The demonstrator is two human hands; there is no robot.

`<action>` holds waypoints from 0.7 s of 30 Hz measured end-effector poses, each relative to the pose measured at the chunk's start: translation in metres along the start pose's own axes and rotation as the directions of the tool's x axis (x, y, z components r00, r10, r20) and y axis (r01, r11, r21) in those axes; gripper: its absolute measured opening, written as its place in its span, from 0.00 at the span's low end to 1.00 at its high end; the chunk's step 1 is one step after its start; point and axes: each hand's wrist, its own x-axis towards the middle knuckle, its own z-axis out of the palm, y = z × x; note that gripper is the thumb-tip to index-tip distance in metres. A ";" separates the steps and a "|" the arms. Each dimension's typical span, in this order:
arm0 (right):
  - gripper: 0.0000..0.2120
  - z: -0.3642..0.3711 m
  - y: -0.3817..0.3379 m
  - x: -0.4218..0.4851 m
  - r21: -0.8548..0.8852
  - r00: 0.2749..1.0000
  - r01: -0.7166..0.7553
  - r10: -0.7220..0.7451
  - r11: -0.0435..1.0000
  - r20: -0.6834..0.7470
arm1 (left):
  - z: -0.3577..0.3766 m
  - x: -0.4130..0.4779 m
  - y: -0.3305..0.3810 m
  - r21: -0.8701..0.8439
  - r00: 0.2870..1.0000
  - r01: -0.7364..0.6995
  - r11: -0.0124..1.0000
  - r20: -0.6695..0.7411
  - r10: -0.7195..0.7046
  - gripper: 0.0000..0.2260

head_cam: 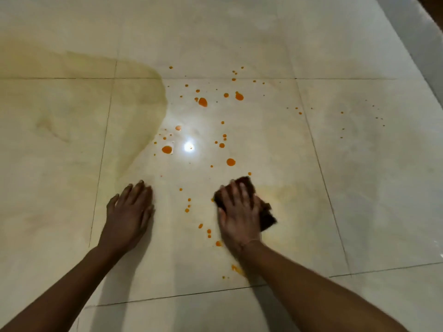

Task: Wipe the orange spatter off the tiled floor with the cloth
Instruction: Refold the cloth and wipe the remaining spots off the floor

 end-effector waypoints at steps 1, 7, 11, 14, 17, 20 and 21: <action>0.28 0.008 -0.025 -0.015 0.015 0.988 0.151 -0.151 0.988 0.015 | 0.002 -0.006 -0.009 -0.026 0.999 0.048 0.998 -0.002 -0.048 0.26; 0.30 -0.011 0.053 -0.090 -0.013 0.906 0.401 -0.394 0.916 0.157 | 0.014 -0.009 -0.010 -0.087 0.995 0.095 0.992 -0.002 -0.095 0.26; 0.29 -0.001 -0.011 0.022 -0.004 1.000 0.014 -0.014 1.000 0.021 | 0.025 -0.011 -0.010 -0.072 0.992 0.101 0.992 -0.064 -0.106 0.25; 0.28 0.020 -0.060 -0.020 0.015 0.945 0.314 -0.314 0.949 0.088 | 0.026 -0.012 -0.008 -0.051 0.990 0.106 0.993 -0.083 -0.110 0.24; 0.30 -0.005 -0.004 -0.102 0.040 0.846 0.494 -0.490 0.869 0.209 | 0.023 -0.014 -0.007 -0.051 0.991 0.110 0.993 -0.074 -0.114 0.24; 0.30 -0.014 0.047 -0.052 -0.023 0.943 0.303 -0.296 0.953 0.153 | 0.022 -0.014 -0.005 -0.021 0.992 0.107 0.994 -0.061 -0.108 0.24; 0.29 -0.012 0.037 -0.011 -0.021 0.982 0.167 -0.165 0.986 0.095 | 0.023 -0.014 -0.007 -0.019 0.992 0.105 0.994 -0.071 -0.106 0.24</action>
